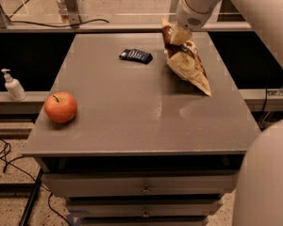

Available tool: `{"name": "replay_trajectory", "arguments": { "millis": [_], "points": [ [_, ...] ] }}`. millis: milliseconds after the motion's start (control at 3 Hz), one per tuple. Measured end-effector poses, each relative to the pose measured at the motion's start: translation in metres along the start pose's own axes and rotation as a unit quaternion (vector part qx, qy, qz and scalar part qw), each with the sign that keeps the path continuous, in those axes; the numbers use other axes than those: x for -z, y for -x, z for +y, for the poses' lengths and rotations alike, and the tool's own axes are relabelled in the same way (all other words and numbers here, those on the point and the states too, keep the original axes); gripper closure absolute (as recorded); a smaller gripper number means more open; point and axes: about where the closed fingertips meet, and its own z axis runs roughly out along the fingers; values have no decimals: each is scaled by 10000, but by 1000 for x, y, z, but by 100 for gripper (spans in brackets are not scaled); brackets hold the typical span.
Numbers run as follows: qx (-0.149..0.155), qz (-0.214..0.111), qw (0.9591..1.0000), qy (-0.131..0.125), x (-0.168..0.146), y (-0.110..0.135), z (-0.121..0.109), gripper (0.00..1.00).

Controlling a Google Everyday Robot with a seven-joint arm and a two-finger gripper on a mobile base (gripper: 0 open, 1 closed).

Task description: Move brown chip bag near rxbar blueberry

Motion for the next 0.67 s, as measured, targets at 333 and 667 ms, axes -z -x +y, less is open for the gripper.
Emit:
{"name": "replay_trajectory", "arguments": {
  "millis": [333,667],
  "points": [
    [84,-161,9998,-13,-13,24,-21,100],
    [187,-326,9993,18,-19,51,-29,100]
  ]
}}
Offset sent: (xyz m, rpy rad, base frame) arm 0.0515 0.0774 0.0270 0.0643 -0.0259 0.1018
